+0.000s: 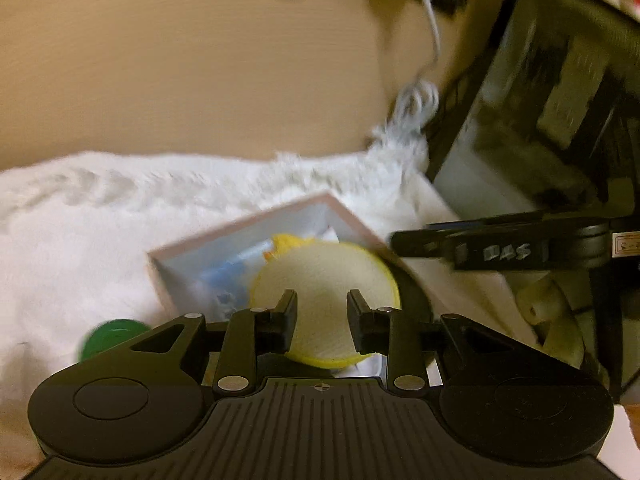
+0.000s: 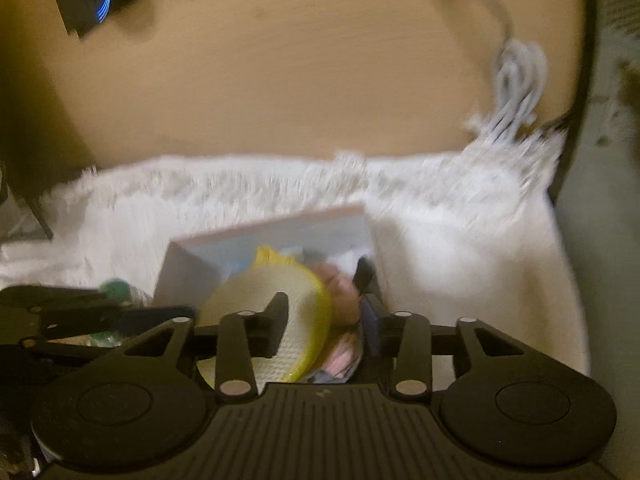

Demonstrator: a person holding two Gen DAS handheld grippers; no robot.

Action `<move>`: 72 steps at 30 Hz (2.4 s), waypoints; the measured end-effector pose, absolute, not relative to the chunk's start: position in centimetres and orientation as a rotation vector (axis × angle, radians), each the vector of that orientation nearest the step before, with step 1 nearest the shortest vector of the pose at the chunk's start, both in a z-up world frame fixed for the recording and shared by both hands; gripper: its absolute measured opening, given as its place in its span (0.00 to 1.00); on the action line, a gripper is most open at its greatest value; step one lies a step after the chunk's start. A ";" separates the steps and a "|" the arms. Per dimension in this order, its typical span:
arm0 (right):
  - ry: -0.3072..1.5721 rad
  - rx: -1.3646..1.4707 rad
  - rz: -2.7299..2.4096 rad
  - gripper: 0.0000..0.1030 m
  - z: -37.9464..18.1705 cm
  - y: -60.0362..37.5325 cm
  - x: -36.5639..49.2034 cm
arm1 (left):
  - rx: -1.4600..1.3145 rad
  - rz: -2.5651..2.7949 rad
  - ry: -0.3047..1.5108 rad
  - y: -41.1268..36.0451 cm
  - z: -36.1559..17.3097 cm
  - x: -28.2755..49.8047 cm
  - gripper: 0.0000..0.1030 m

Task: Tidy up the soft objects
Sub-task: 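Open the left tool over the box while the right tool releases the sponge, then withdraw both tools from the pink box back over the cloth, then grasp the green clip with the left tool while the right tool reaches the clear hook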

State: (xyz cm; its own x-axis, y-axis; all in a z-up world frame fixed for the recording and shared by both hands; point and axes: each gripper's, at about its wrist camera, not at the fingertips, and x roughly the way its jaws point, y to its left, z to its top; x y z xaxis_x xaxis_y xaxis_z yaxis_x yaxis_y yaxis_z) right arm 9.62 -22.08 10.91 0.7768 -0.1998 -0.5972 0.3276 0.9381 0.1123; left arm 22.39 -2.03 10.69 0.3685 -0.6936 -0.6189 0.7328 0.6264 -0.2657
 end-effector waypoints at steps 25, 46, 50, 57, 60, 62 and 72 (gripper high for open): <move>0.757 -0.120 0.110 0.57 16.4 -1.3 20.5 | -0.166 -0.426 0.741 18.0 4.9 16.5 0.29; 0.832 -0.164 0.144 0.57 12.2 -3.5 26.4 | -0.028 -0.283 0.785 11.1 -0.4 20.3 0.30; 0.857 -0.161 0.138 0.57 11.5 -3.5 27.4 | -0.015 -0.276 0.800 11.2 -0.4 20.9 0.22; 0.924 -0.110 0.110 0.57 10.2 -3.5 29.0 | -0.053 -0.303 0.824 11.9 0.0 19.9 0.21; 0.947 -0.096 0.089 0.57 10.1 -3.5 29.3 | -0.089 -0.325 0.838 12.5 0.2 18.7 0.21; 0.968 -0.056 0.078 0.57 10.4 -3.6 29.6 | -0.118 -0.330 0.834 13.3 0.6 17.6 0.21; 1.221 0.263 0.047 0.35 6.2 -2.0 36.1 | -0.189 -0.298 0.736 17.4 3.4 13.8 0.21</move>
State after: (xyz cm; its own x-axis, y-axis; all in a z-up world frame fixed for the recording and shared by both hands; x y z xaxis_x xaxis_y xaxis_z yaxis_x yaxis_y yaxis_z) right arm 36.09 -1.99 6.23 0.3460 0.1769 -0.9214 0.1050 0.9686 0.2253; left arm 13.83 17.45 3.45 0.7020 -0.3321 -0.6300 0.2005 0.9410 -0.2726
